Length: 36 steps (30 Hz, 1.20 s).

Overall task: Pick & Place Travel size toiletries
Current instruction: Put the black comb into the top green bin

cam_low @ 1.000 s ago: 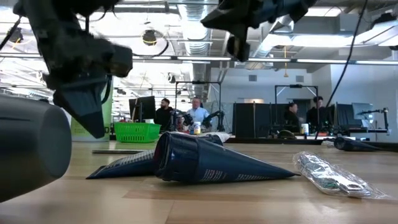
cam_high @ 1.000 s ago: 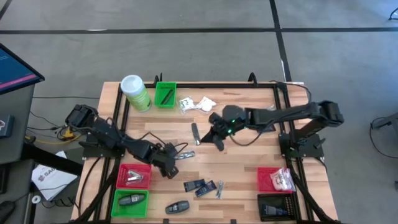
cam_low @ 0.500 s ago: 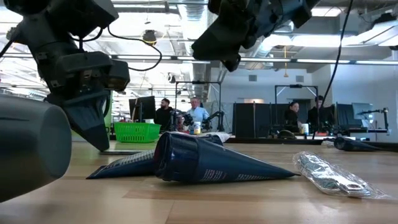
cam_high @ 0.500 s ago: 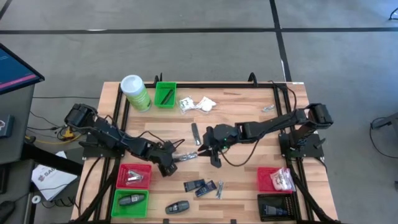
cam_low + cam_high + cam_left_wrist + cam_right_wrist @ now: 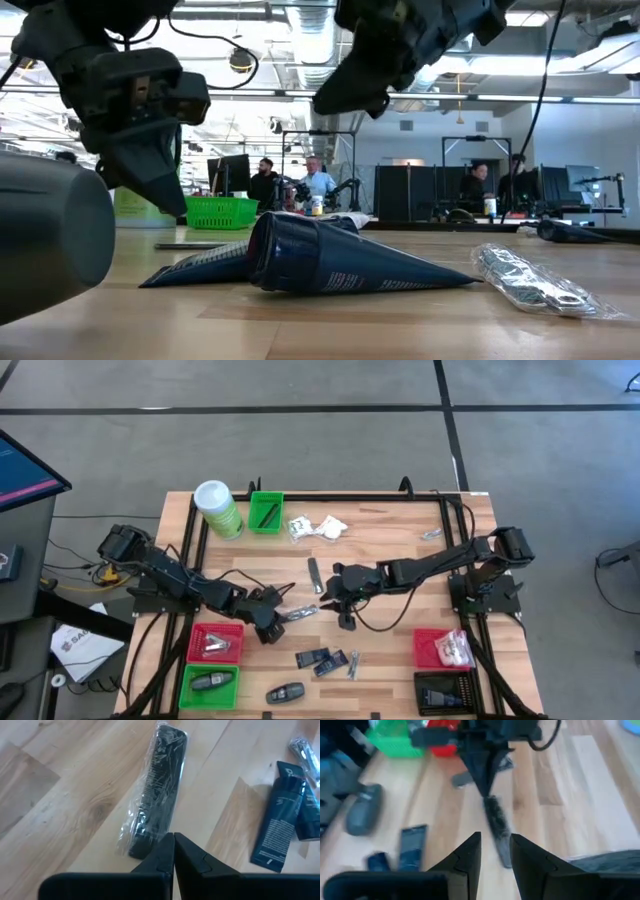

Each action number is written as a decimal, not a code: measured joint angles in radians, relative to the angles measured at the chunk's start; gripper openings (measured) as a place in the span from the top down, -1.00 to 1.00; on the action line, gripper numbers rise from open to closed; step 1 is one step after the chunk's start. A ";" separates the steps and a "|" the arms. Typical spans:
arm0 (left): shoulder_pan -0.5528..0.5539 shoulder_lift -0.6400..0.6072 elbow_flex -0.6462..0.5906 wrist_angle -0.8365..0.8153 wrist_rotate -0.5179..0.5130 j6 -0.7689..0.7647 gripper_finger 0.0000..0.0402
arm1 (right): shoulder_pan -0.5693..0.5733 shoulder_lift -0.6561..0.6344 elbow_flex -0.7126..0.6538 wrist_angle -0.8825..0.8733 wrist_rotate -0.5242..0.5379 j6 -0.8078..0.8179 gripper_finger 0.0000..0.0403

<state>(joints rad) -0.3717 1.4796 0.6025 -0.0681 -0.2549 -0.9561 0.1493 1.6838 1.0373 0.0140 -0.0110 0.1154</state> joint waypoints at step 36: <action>0.184 0.000 -0.076 0.004 0.152 0.187 0.99 | 0.010 0.124 0.036 0.050 0.073 -0.036 -0.17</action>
<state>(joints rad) -0.1873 1.4799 0.5270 -0.0646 -0.1034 -0.7690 0.1589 1.8080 1.0729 0.0645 0.0620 0.0790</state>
